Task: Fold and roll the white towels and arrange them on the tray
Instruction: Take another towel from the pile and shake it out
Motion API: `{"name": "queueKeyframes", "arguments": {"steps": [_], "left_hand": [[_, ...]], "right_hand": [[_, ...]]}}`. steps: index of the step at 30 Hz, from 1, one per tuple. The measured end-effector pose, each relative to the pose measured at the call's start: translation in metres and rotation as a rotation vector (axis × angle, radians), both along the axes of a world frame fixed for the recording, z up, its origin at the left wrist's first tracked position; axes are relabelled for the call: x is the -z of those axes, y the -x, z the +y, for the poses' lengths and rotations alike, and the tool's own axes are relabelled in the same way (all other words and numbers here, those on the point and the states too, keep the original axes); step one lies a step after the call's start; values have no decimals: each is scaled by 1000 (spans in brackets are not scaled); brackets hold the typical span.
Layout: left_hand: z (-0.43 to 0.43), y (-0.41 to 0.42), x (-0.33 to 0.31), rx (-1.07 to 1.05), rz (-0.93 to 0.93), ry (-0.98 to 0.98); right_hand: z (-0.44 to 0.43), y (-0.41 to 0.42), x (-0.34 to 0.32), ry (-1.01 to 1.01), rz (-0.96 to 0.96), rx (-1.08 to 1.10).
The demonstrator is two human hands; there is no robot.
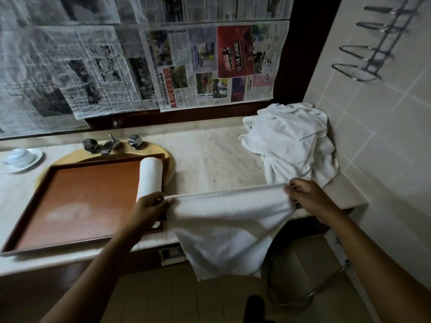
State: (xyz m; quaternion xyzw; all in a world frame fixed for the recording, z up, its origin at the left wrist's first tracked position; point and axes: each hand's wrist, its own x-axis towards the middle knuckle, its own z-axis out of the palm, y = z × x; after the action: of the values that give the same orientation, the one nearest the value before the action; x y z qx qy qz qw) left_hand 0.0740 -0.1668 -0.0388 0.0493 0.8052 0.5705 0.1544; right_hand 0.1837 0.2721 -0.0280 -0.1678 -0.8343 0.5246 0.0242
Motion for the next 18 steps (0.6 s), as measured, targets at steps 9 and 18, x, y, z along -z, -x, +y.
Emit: {"name": "queueKeyframes", "arguments": {"steps": [9,18], "left_hand": [[11,-13,41,230,-108,315],[41,123,35,-4,94,352]], "right_hand": [[25,0,56,-142,-281,-155],[48,145,53,-72,-82,-72]]}}
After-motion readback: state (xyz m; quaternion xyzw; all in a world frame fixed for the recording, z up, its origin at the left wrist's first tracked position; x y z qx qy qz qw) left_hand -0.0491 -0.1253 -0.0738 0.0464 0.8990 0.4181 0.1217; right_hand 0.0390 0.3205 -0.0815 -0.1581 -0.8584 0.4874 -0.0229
